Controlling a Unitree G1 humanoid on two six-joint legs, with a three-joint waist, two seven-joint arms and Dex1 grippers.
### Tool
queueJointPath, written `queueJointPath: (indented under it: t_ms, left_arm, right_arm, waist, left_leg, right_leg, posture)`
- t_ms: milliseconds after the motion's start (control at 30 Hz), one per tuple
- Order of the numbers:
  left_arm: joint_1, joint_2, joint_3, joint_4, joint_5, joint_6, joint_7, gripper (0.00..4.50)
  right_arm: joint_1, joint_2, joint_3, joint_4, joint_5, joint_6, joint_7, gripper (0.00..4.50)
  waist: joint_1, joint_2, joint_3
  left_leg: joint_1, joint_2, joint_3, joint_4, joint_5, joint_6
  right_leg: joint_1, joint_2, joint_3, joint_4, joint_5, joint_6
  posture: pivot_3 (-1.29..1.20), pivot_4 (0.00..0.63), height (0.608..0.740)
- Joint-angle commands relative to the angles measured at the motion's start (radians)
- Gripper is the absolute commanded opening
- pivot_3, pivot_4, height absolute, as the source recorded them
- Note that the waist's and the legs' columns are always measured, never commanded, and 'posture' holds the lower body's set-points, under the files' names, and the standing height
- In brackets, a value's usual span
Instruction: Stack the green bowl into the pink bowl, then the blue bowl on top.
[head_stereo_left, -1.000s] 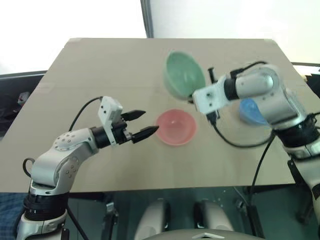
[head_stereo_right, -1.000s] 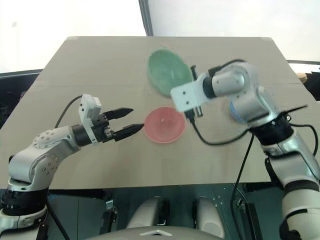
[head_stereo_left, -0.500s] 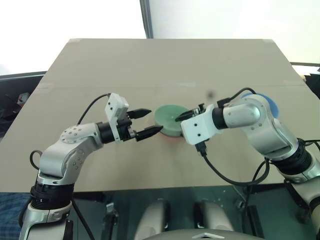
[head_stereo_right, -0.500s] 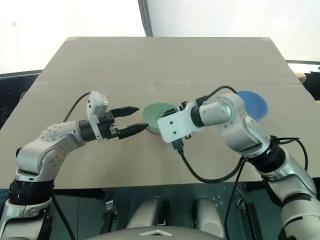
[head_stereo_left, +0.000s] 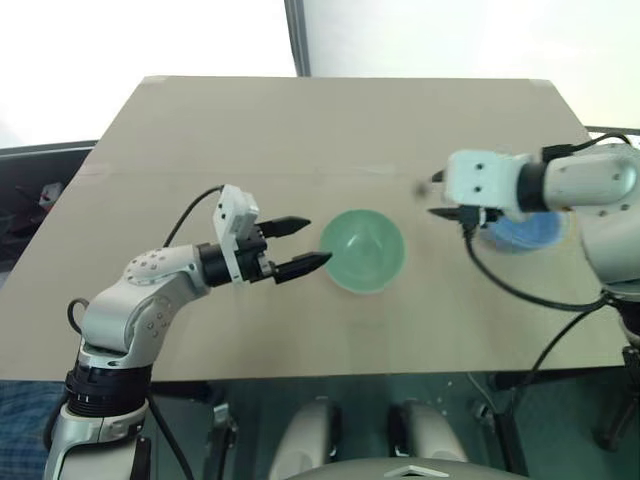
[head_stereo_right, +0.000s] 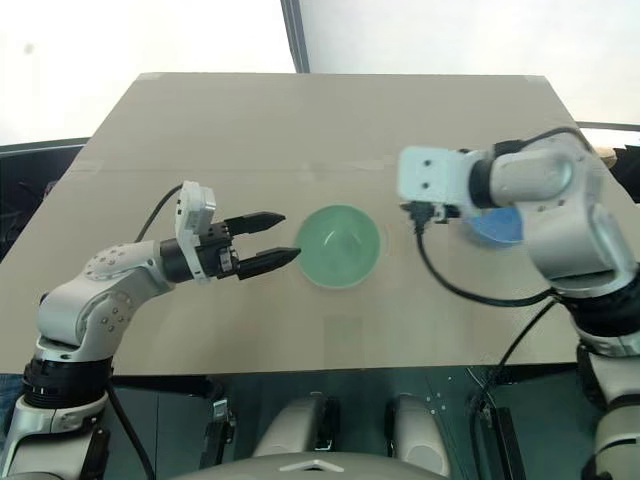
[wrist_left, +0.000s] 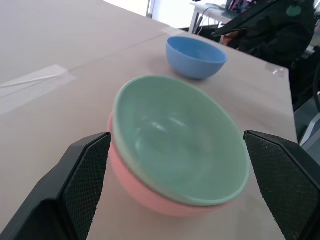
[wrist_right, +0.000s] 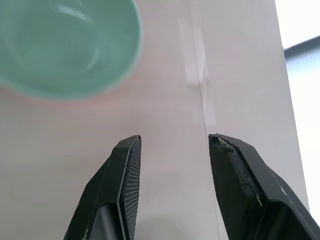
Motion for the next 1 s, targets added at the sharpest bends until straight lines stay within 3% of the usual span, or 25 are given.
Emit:
queueJointPath:
  t_ms: [33, 333, 767, 933, 967, 1000]
  left_arm:
    - [-0.027, 0.002, 0.004, -0.032, -0.015, -0.028, -0.027, 4.5]
    - [-0.065, -0.022, -0.004, -0.007, 0.0, -0.067, -0.043, 4.5]
    - [-0.041, -0.03, 0.004, -0.022, 0.005, -0.074, -0.028, 4.5]
    - [-0.036, -0.027, 0.01, -0.032, -0.001, -0.068, -0.018, 4.5]
    - [-0.035, -0.028, 0.012, -0.033, -0.001, -0.068, -0.014, 4.5]
    - [-0.032, -0.027, 0.013, -0.035, -0.002, -0.068, -0.013, 4.5]
  right_arm:
    - [0.056, -0.043, -0.058, 0.036, -0.006, 0.021, -0.046, 2.26]
    - [0.147, -0.006, -0.058, 0.076, 0.05, 0.161, -0.112, 2.26]
    - [0.155, 0.054, 0.058, 0.53, -0.026, -0.094, -0.276, 2.26]
    - [0.134, 0.065, 0.064, 0.564, -0.029, -0.141, -0.264, 3.77]
    - [0.131, 0.068, 0.061, 0.562, -0.029, -0.141, -0.265, 4.31]
    - [0.13, 0.069, 0.059, 0.556, -0.03, -0.142, -0.264, 4.47]
  waist:
    - [-0.001, 0.0, 0.0]
    - [-0.008, 0.0, 0.0]
    - [0.002, -0.001, -0.001]
    - [0.001, -0.001, -0.001]
    - [0.001, -0.001, -0.001]
    - [0.001, -0.001, -0.001]
  left_leg:
    - [0.0, 0.0, 0.0, 0.0, 0.0, 0.0]
    - [0.0, 0.0, 0.0, 0.0, 0.0, 0.0]
    - [0.001, 0.0, 0.001, 0.001, 0.0, 0.0]
    - [0.007, 0.0, 0.0, 0.002, 0.0, 0.0]
    - [0.008, 0.0, 0.0, 0.002, 0.0, 0.0]
    - [0.009, 0.0, 0.0, 0.002, 0.0, 0.0]
  right_leg:
    - [0.0, 0.0, 0.0, 0.0, 0.0, 0.0]
    - [0.0, 0.0, 0.0, 0.0, 0.0, 0.0]
    - [0.002, 0.001, 0.0, 0.0, 0.0, 0.0]
    - [0.008, 0.001, 0.0, 0.0, 0.0, 0.0]
    - [0.009, 0.001, 0.0, 0.0, 0.0, 0.0]
    - [0.01, 0.001, 0.0, 0.0, 0.0, 0.0]
  posture:
    - [0.0, 0.15, 0.74]
    - [0.0, 0.15, 0.74]
    - [0.0, 0.15, 0.74]
    - [0.0, 0.15, 0.74]
    - [0.0, 0.15, 0.74]
    - [0.0, 0.15, 0.74]
